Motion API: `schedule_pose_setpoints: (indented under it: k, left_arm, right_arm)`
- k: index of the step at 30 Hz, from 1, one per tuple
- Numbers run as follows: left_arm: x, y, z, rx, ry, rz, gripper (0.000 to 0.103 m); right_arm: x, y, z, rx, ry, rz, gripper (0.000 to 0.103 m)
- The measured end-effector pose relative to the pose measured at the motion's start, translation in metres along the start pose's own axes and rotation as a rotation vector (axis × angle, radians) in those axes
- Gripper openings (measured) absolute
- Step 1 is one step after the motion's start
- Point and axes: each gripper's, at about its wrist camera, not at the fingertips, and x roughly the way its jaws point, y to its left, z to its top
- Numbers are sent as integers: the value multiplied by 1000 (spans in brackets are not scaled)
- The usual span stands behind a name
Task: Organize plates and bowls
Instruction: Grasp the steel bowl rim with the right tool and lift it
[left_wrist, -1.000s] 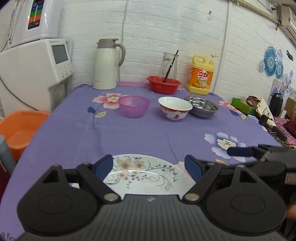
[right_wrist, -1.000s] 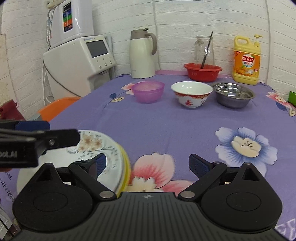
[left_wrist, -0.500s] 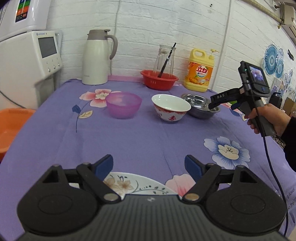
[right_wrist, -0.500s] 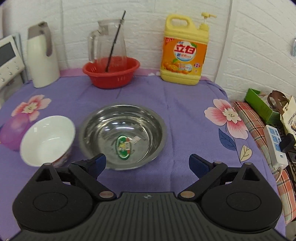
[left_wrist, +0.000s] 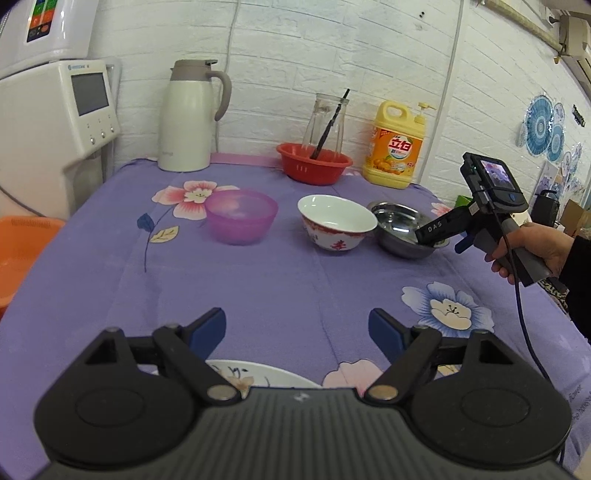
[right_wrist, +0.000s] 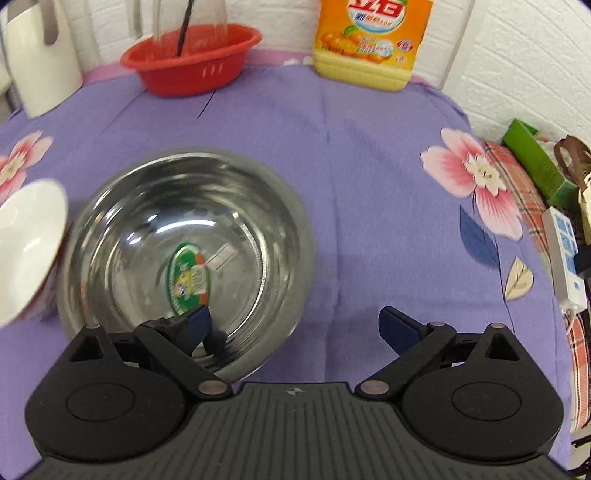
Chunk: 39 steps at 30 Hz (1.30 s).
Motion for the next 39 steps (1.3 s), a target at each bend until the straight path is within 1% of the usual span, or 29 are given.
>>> schedule_pose_setpoints:
  k: [3,6,8,10,11,14,16,18,20,23,25,26,27,29,32,39]
  left_arm:
    - [0,-10,3,15,16,-44,82]
    - [8,-22,10,20,50,-106,82]
    - [21,-31,18,5,85,-159,82]
    - [36,-39,29,-18,102,-184,82]
    - [46,-44,35,-33,101,-191,82]
    - [83,-63,48,-71,86,-180,82]
    - [109,-76,52,-86,106,-170,82]
    - [139,-87,53,-95,152,-158,82]
    - [163,-94,53,-111,179,-138,82]
    - [190,-100,54,-131,190,-116,82]
    - [204,-103,53,-135,207,-107,82]
    - [211,-105,53,-130,215,-103,82]
    - [214,-106,52,-129,217,-98,82]
    - [221,-108,51,-130,215,-94,82]
    - [224,-111,52,-118,203,-75,82]
    - [226,-123,48,-53,183,-10,82]
  right_arm:
    - [-19,4,-24,-65,35,33,103]
    - [-40,9,-56,-133,28,65,103]
    - [-53,9,-73,-134,-2,100,103]
    - [-63,5,-84,-106,-48,124,103]
    - [-66,4,-88,-93,-81,117,103]
    - [-67,3,-94,-48,-196,48,103]
    - [-60,1,-96,-2,-263,-7,103]
    - [-52,1,-98,24,-286,-22,103]
    - [-44,1,-98,29,-297,-26,103]
    - [-36,-1,-101,20,-308,-19,103]
    - [-35,-7,-105,52,-314,13,103]
    - [-34,-12,-107,83,-316,43,103]
    - [-34,-16,-109,109,-336,62,103]
    - [-32,-13,-110,95,-340,45,103]
    - [-32,-11,-112,97,-354,46,103]
    - [-33,-11,-113,94,-355,47,103]
